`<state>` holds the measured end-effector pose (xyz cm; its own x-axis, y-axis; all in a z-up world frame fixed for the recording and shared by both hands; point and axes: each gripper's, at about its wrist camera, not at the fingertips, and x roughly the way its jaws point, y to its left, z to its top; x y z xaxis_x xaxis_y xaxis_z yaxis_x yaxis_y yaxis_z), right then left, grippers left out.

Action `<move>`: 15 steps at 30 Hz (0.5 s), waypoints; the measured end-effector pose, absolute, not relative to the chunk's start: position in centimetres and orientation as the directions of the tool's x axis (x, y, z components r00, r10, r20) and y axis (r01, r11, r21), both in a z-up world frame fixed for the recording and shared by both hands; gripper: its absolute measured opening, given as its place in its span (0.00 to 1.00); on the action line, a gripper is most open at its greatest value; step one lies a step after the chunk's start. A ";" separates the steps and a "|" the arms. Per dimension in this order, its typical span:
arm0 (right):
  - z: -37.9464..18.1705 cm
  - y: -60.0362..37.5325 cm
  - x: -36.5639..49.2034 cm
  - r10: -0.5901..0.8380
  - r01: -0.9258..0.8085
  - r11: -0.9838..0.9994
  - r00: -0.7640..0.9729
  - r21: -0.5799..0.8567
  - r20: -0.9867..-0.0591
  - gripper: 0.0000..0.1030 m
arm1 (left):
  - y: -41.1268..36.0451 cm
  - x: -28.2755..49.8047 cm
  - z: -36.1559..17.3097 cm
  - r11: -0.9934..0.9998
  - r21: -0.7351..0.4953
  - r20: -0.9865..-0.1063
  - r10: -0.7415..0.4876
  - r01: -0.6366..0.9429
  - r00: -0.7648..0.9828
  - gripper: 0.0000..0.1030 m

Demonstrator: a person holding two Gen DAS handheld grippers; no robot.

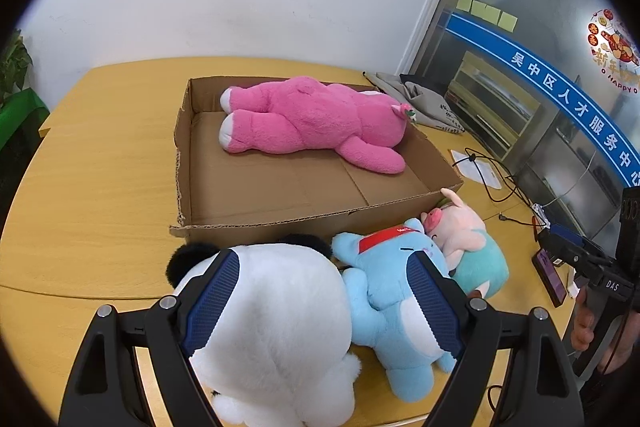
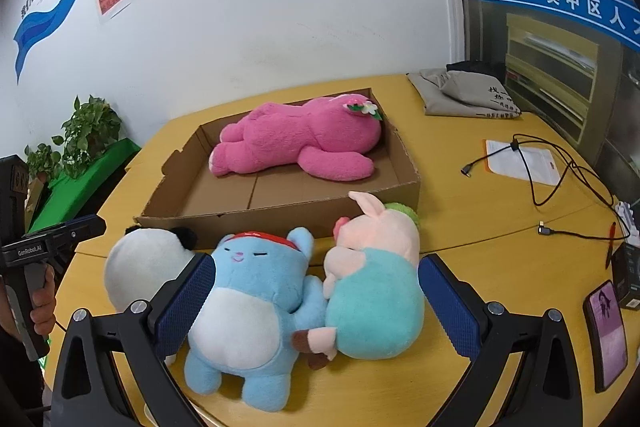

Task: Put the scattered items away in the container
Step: 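Move both grippers to either side of the white panda plush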

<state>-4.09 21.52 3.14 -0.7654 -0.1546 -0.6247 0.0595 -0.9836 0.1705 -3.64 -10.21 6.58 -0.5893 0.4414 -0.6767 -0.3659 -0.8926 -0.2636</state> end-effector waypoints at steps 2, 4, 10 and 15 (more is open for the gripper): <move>3.0 21.6 -4.3 -0.158 0.059 -0.983 -0.765 0.177 -0.624 1.00 | -10.2 -3.7 6.4 -0.895 -0.263 -0.681 0.436 -0.360 -0.588 0.84; 2.9 21.4 -4.5 -0.166 0.067 -0.982 -0.764 0.178 -0.624 1.00 | -10.4 -3.5 6.3 -0.896 -0.267 -0.685 0.435 -0.355 -0.584 0.84; 2.8 19.7 -5.0 -0.204 0.116 -0.977 -0.759 0.179 -0.619 1.00 | -11.7 -2.2 6.0 -0.906 -0.248 -0.702 0.412 -0.343 -0.581 0.84; 2.3 18.6 -5.2 -0.214 0.134 -0.976 -0.750 0.173 -0.626 1.00 | -12.8 -0.8 5.3 -0.911 -0.262 -0.718 0.404 -0.318 -0.567 0.84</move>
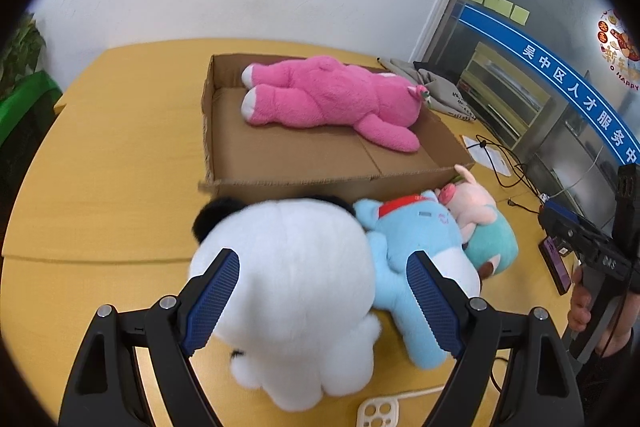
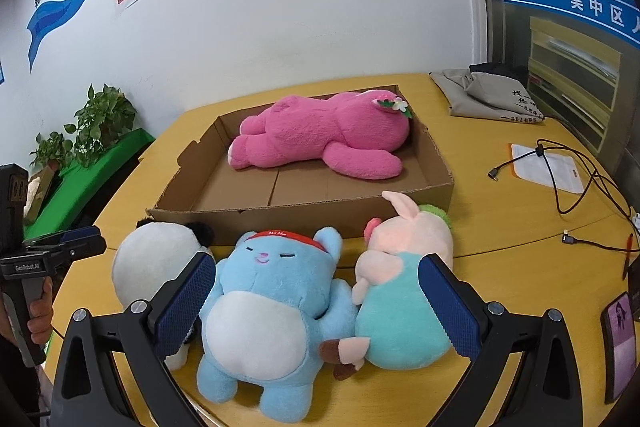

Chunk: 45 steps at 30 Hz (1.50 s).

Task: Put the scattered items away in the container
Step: 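Move both grippers to either side of the white panda plush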

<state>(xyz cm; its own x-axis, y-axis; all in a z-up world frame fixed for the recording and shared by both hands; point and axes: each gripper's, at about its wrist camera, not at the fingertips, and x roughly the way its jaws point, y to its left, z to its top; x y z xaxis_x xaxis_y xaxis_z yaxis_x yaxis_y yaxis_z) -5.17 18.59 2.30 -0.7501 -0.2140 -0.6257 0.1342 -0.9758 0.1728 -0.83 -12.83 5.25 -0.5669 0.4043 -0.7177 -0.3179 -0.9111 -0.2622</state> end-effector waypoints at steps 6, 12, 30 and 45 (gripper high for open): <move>1.4 17.5 -5.4 -0.241 0.163 -0.970 -0.721 0.179 -0.650 1.00 | -13.9 1.5 4.3 -0.922 -0.266 -0.712 0.384 -0.281 -0.587 0.84; 0.9 15.6 -5.8 -0.304 0.232 -0.952 -0.688 0.197 -0.659 1.00 | -15.1 2.8 3.6 -0.935 -0.277 -0.721 0.354 -0.221 -0.595 0.84; -0.1 11.8 -6.5 -0.273 0.276 -0.955 -0.657 0.113 -0.703 1.00 | -15.2 2.4 2.9 -0.919 -0.327 -0.694 0.392 -0.220 -0.605 0.84; -0.8 9.1 -7.2 -0.356 0.386 -0.913 -0.596 0.131 -0.720 1.00 | -15.9 0.3 2.1 -0.902 -0.354 -0.694 0.431 -0.248 -0.577 0.84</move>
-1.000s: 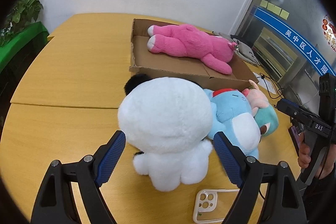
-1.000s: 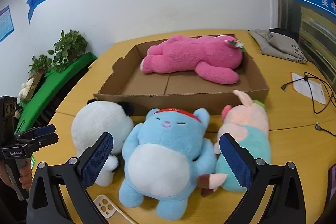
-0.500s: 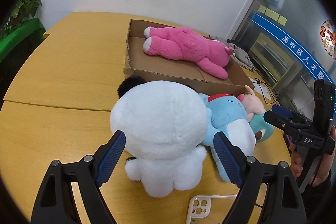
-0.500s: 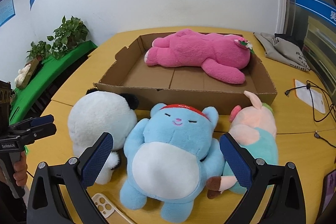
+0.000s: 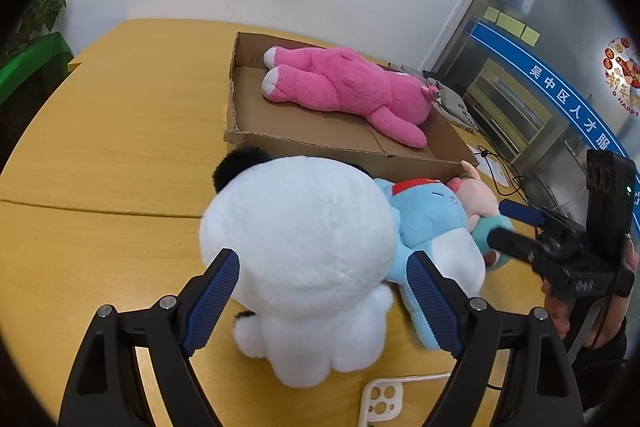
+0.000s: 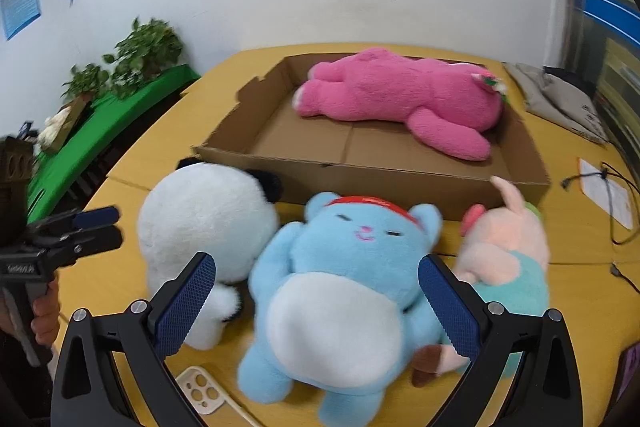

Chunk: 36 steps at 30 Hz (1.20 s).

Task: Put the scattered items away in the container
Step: 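Move both grippers to either side of the white panda plush, then close both grippers on the white panda plush, then lift the panda with both grippers and lower it into the box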

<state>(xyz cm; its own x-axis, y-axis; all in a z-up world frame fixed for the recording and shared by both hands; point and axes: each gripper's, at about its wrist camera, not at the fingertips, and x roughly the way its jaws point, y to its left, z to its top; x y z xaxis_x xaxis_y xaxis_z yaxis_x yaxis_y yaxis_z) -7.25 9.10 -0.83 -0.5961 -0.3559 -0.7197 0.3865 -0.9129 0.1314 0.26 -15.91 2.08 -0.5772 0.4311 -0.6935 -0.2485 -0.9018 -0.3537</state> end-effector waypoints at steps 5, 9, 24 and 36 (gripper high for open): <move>-2.6 3.7 -7.8 -0.483 0.541 -0.821 -0.486 0.183 -0.729 1.00 | -17.7 -3.3 -0.4 -0.899 -0.387 -0.728 0.433 -0.203 -0.531 0.84; -5.5 -1.0 -9.5 -0.489 0.612 -0.774 -0.416 0.161 -0.767 1.00 | -18.4 -5.2 -2.1 -0.848 -0.474 -0.700 0.527 -0.238 -0.482 0.84; -7.5 -2.8 -10.3 -0.501 0.573 -0.799 -0.467 0.183 -0.729 0.76 | -18.0 -4.5 -1.7 -0.794 -0.538 -0.639 0.603 -0.284 -0.477 0.55; 6.2 -0.3 -11.8 -0.536 0.560 -0.821 -0.693 0.108 -0.482 0.72 | -14.8 -8.5 13.9 -0.796 -0.358 -0.486 0.605 -0.488 -0.631 0.55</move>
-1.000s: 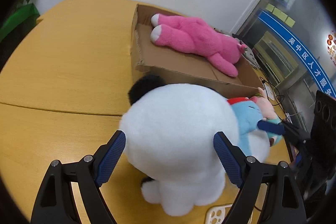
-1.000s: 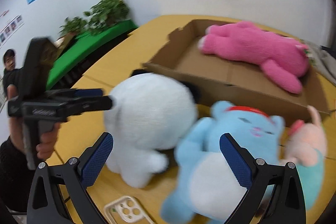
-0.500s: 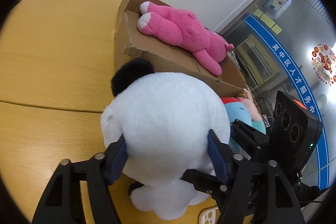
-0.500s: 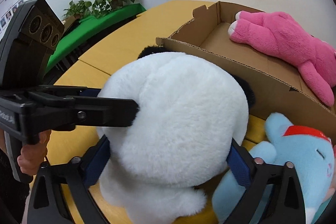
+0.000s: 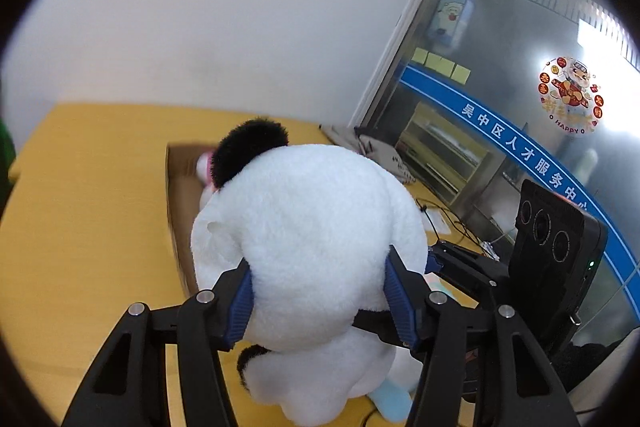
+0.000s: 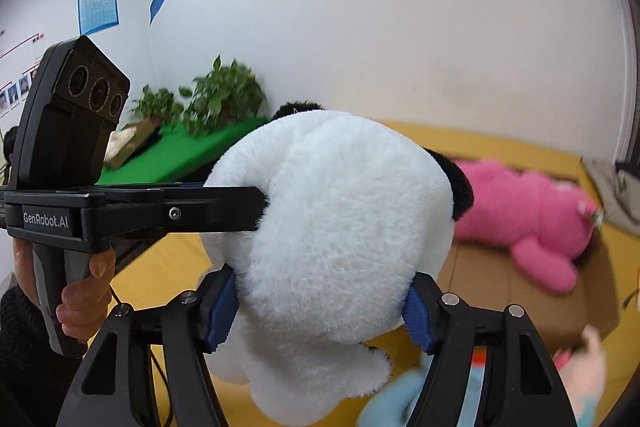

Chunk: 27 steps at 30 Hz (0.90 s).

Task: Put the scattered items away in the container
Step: 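Lift the panda with both grippers and lower it into the box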

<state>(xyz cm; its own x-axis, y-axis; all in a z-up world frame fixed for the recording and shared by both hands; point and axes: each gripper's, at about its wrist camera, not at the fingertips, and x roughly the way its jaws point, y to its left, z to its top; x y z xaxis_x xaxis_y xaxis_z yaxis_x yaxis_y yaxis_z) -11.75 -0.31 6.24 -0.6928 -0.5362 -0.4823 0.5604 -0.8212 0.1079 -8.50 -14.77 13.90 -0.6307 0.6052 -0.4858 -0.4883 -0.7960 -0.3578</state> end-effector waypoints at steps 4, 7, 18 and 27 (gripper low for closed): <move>8.6 -0.2 -16.8 -0.515 0.538 -0.838 -0.724 0.091 -0.459 0.72 | -14.2 -13.8 15.9 -0.797 -0.373 -0.479 0.604 -0.475 -0.637 0.55; 7.9 -0.3 -21.2 -0.507 0.521 -0.847 -0.732 0.105 -0.454 0.72 | -13.5 -17.3 15.3 -0.821 -0.363 -0.513 0.571 -0.441 -0.641 0.55; -6.7 -2.2 -30.8 -0.462 0.333 -0.885 -0.549 0.325 -0.696 0.71 | -14.3 -25.9 -0.7 -0.842 -0.498 -0.697 0.530 -0.205 -0.482 0.55; -6.6 -2.5 -30.4 -0.441 0.354 -0.888 -0.480 0.293 -0.758 0.92 | -14.1 -23.4 1.6 -0.903 -0.360 -0.740 0.430 -0.235 -0.517 0.73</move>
